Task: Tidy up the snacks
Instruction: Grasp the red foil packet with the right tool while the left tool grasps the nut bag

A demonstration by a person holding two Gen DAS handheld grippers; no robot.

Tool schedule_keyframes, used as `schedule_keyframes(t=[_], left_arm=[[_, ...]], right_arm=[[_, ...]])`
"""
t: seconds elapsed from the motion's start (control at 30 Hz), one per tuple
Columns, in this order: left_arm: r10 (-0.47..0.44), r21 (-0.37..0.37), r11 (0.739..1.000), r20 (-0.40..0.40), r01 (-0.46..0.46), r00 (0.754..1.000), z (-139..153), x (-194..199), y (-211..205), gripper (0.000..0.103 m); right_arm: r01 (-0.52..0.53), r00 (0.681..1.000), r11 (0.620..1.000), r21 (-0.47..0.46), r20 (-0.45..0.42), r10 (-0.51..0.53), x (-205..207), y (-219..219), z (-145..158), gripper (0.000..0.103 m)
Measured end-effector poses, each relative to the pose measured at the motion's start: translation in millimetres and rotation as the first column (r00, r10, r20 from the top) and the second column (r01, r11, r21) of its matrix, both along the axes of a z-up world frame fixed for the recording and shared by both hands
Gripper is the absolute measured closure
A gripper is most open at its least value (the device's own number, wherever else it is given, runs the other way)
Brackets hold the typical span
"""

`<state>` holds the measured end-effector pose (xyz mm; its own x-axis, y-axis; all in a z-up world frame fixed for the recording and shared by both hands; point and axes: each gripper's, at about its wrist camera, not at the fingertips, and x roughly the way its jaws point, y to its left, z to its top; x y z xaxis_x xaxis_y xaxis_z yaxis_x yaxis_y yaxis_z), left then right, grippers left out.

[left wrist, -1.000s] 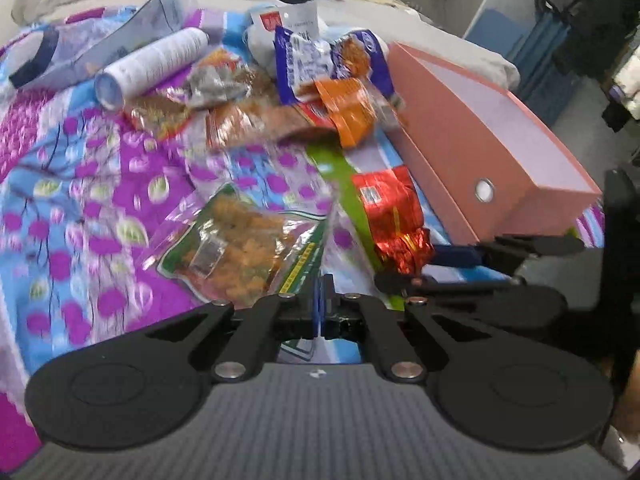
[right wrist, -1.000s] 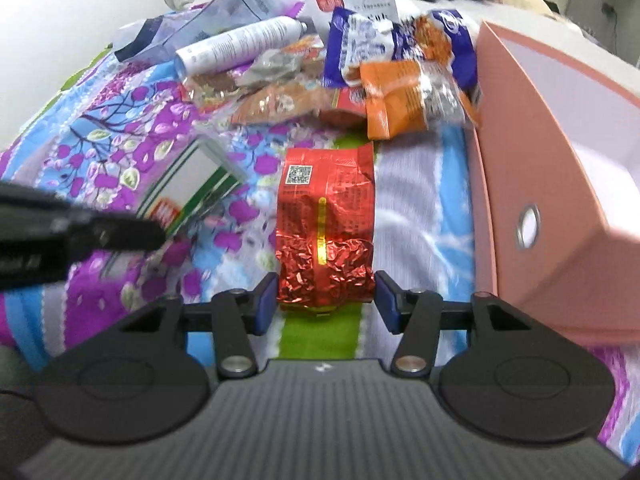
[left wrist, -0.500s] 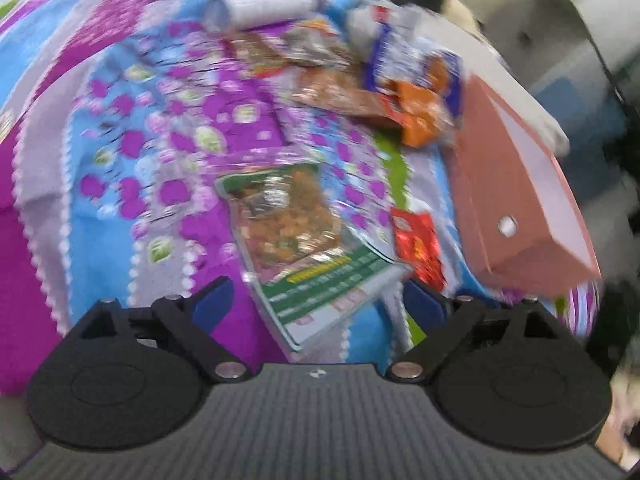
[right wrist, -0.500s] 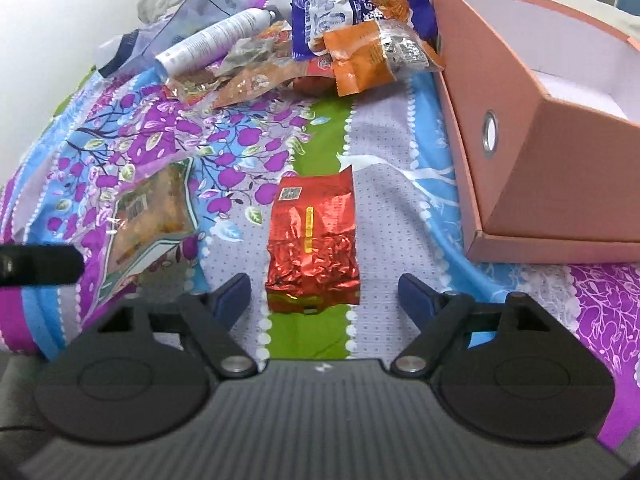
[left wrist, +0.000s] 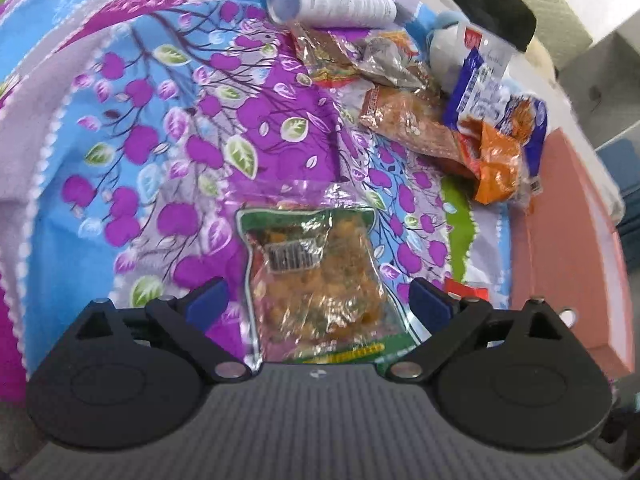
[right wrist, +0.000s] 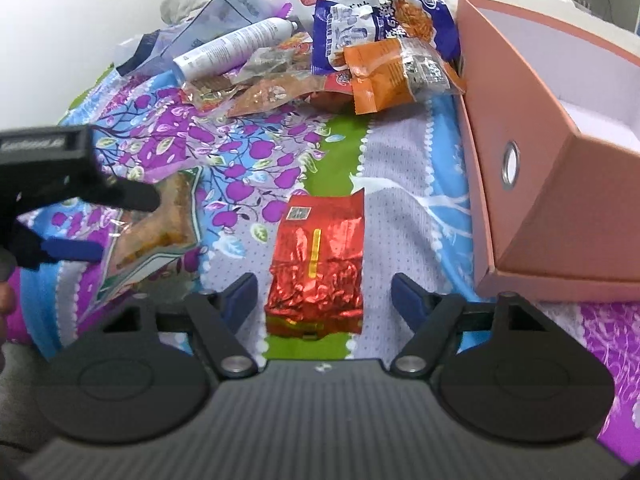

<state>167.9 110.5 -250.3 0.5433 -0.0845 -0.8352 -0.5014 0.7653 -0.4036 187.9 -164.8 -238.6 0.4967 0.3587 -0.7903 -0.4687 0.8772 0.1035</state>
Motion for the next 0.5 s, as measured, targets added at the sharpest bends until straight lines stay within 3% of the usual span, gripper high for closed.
schedule_keyframes(t=[0.17, 0.33, 0.43, 0.5], left_arm=[[-0.050, 0.113, 0.992, -0.046, 0.055, 0.998, -4.8, 19.7, -14.5, 0.005], [-0.117, 0.231, 0.963, -0.109, 0.139, 0.987, -11.8, 31.8, -32.7, 0.006], [-0.138, 0.283, 0.944, -0.126, 0.170, 0.982, -11.8, 32.7, -39.8, 0.012], [-0.161, 0.299, 0.935, -0.119, 0.190, 0.980, -10.0, 30.9, -42.1, 0.023]], right_arm=[[-0.015, 1.000, 1.000, -0.020, -0.011, 0.015, 5.0, 2.5, -5.2, 0.033], [-0.047, 0.999, 0.997, -0.054, -0.004, 0.047, 5.5, 8.5, -7.4, 0.034], [-0.063, 0.998, 0.996, -0.061, 0.000, 0.063, 6.3, 12.0, -5.8, 0.047], [-0.068, 0.998, 0.995, -0.073, 0.008, 0.069, 4.9, 14.9, -3.1, 0.048]])
